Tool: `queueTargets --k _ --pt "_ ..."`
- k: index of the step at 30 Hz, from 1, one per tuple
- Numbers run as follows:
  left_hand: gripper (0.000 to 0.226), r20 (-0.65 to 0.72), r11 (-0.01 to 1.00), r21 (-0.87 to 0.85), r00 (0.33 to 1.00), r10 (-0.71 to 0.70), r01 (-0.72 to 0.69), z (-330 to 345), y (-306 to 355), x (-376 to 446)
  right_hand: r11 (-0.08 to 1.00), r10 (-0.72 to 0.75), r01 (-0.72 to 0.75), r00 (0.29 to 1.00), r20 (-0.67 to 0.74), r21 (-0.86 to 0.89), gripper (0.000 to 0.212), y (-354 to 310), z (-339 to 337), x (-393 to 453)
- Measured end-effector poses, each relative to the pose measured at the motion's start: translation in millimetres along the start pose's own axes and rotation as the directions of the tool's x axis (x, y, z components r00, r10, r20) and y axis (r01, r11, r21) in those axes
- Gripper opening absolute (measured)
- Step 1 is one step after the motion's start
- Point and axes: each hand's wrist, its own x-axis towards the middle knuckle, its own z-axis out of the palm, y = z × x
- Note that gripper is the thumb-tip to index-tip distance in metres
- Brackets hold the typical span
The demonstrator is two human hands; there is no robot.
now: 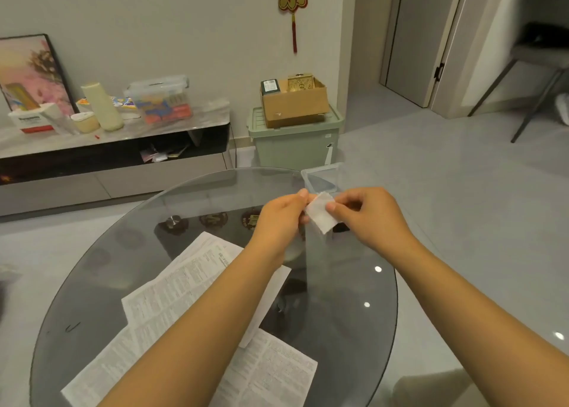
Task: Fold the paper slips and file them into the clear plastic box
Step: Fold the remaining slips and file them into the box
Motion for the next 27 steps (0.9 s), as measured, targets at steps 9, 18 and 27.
queueTargets --k 9,18,27 --pt "0.048 0.471 0.415 0.687 0.8 0.371 -0.596 36.0 -4.0 54.8 0.974 -0.069 -0.005 0.947 -0.314 -0.227 0.032 33.6 -21.7 35.8" --pt "0.083 0.628 0.06 0.727 0.697 0.345 -0.684 45.3 -14.8 78.0 0.933 -0.056 -0.049 0.959 -0.278 -0.357 0.009 44.8 -7.1 51.2" --pt "0.078 0.589 0.109 0.72 0.686 0.426 -0.686 42.1 -23.0 75.7 0.855 0.004 -0.127 0.971 -0.238 -0.503 0.014 46.5 6.2 55.6"
